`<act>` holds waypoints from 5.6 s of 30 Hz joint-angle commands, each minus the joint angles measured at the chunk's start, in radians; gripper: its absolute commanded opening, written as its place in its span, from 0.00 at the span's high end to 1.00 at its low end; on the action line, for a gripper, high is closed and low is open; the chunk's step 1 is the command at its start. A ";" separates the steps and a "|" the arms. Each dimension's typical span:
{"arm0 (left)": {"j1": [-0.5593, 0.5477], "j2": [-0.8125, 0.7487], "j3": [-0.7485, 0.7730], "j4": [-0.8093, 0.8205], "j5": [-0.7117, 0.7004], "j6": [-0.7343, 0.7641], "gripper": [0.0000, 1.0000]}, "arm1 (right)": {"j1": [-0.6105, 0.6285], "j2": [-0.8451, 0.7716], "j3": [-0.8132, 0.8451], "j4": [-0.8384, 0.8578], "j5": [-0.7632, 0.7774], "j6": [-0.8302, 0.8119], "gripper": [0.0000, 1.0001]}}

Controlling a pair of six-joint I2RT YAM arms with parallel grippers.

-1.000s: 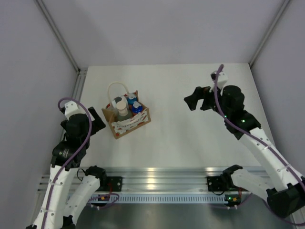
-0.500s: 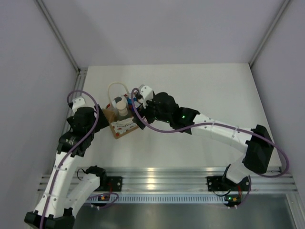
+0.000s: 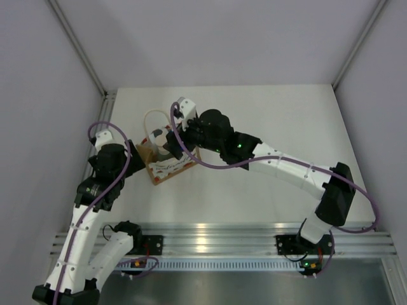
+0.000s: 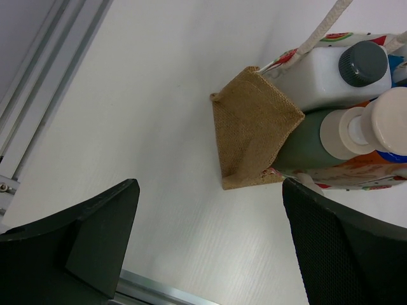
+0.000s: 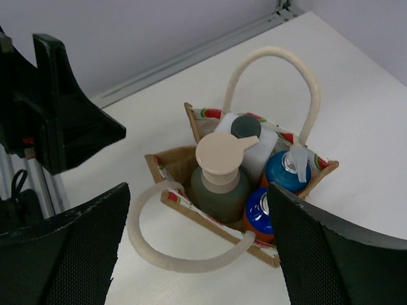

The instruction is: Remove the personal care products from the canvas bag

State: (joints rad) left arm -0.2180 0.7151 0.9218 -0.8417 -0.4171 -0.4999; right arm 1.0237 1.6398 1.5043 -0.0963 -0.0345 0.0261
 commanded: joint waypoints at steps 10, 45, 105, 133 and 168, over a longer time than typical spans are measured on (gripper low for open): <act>0.000 -0.009 0.008 0.015 -0.008 -0.006 0.02 | 0.006 0.213 0.102 0.228 0.103 0.031 0.19; 0.000 0.006 0.006 0.023 0.008 -0.002 0.02 | 0.018 0.425 0.074 0.494 0.107 0.017 0.29; 0.000 -0.022 0.003 0.023 0.005 -0.003 0.02 | -0.011 0.262 0.077 0.667 -0.005 -0.077 1.00; 0.000 -0.037 0.002 0.023 -0.003 -0.005 0.02 | -0.022 0.170 0.275 0.453 0.016 -0.087 1.00; 0.000 -0.045 0.000 0.023 -0.011 -0.006 0.02 | -0.324 -0.119 0.229 0.211 0.093 -0.048 1.00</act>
State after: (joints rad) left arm -0.2176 0.6762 0.9218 -0.8413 -0.4126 -0.5003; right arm 0.7219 1.6215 1.7657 -0.0818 0.0639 -0.0391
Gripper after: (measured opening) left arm 0.983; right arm 0.493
